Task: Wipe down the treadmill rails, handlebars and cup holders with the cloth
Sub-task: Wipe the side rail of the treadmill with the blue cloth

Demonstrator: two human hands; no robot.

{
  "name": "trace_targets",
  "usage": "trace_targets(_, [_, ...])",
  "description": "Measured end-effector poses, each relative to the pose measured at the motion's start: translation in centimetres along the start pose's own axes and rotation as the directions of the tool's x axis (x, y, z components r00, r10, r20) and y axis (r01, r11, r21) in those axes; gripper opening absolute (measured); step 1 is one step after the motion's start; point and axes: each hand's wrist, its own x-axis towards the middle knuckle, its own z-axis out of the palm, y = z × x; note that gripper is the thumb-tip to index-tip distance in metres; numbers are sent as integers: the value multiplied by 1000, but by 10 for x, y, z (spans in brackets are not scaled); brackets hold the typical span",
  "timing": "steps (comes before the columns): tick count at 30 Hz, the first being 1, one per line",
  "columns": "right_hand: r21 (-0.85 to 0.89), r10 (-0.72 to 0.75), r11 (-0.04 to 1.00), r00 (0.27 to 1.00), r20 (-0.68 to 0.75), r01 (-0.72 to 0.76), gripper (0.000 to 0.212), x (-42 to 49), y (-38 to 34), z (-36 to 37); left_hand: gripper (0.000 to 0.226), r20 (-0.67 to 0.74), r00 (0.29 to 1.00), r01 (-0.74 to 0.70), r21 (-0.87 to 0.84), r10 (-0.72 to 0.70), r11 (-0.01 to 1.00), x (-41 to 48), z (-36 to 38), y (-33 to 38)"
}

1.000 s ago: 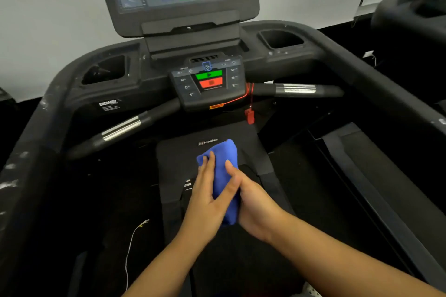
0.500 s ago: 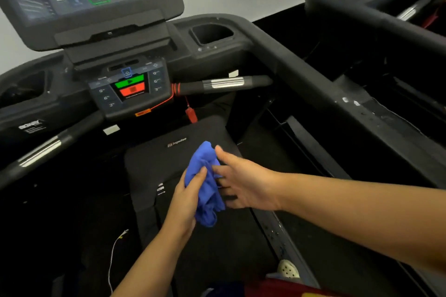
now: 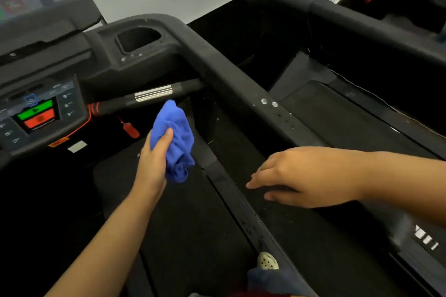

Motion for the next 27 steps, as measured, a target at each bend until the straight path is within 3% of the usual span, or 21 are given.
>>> trace_targets(4, [-73, -66, 996, 976, -209, 51, 30, -31, 33, 11, 12, 38, 992, -125, 64, 123, 990, 40, 44, 27])
trace_targets(8, [22, 12, 1000, 907, -422, -3, 25, -55, 60, 23, 14, 142, 958, -267, 140, 247, 953, 82, 86, 46])
trace_targets(12, [130, 116, 990, 873, -474, -61, 30, -65, 75, 40, 28, 134, 927, -374, 262, 351, 889, 118, 124, 57])
trace_targets(15, [254, 158, 966, 869, -470, -39, 33, -67, 81, 51, 34, 271, 867, -497, 404, 418, 768, 138, 142, 57])
trace_targets(18, [288, 178, 957, 848, -499, -32, 32, -67, 82, 57, 29, 522, 724, -686, 475, 451, 551, 155, 158, 56])
trace_targets(20, [295, 177, 955, 837, -518, -19, 30, -66, 81, 58, 31, 696, 618, -785, 519, 364, 339, 167, 166, 54])
trace_targets(22, [306, 181, 952, 828, -530, -12, 30, -65, 81, 59, 34, 763, 590, -807, 559, 265, 189, 175, 172, 49])
trace_targets(27, [359, 210, 933, 813, -543, -2, 29, -65, 82, 58, 40, 767, 596, -803, 558, 239, 210, 188, 173, 45])
